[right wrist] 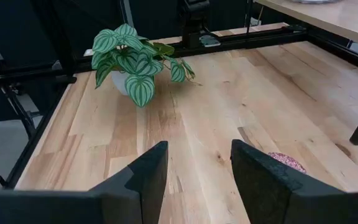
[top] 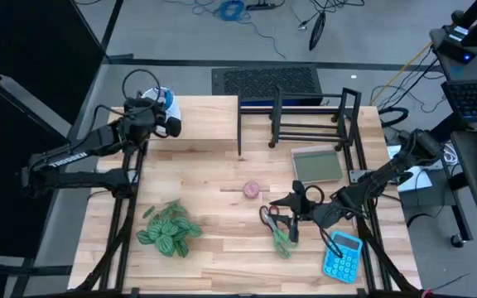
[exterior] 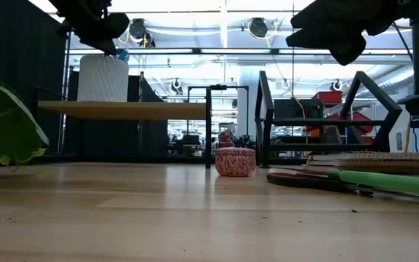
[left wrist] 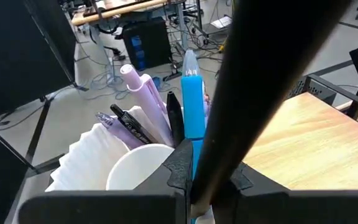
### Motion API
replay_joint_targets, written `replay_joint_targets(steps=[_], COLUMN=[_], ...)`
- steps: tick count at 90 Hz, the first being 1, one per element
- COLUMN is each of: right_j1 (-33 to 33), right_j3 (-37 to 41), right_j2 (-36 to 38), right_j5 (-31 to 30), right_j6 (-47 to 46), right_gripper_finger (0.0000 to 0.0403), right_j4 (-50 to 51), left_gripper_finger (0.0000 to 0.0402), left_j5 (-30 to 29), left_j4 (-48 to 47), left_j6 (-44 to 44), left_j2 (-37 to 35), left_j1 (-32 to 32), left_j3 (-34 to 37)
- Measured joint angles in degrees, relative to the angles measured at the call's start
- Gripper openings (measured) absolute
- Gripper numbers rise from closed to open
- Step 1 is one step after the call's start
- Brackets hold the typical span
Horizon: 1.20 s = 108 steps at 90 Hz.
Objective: Stock shelves
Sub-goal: Put the black pen into the white pen holder
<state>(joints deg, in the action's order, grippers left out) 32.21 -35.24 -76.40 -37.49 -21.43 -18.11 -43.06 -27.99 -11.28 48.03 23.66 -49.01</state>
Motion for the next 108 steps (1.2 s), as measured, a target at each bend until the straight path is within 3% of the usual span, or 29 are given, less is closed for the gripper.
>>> replay_joint_targets(steps=[65, 108], right_j1=[0.0, 0.0], right_j3=[0.0, 0.0], right_j2=[0.0, 0.0], right_j5=[0.0, 0.0], right_j6=[0.0, 0.0], right_gripper_finger=[0.0157, 0.0157], right_j4=[0.4, 0.5], left_gripper_finger=[0.0022, 0.0161], left_j5=[1.3, 2.1], left_j4=[0.0, -0.2], left_j6=[-0.2, 0.4], left_j2=[0.0, -1.2], left_j1=[0.0, 0.0], left_j3=[0.0, -2.2])
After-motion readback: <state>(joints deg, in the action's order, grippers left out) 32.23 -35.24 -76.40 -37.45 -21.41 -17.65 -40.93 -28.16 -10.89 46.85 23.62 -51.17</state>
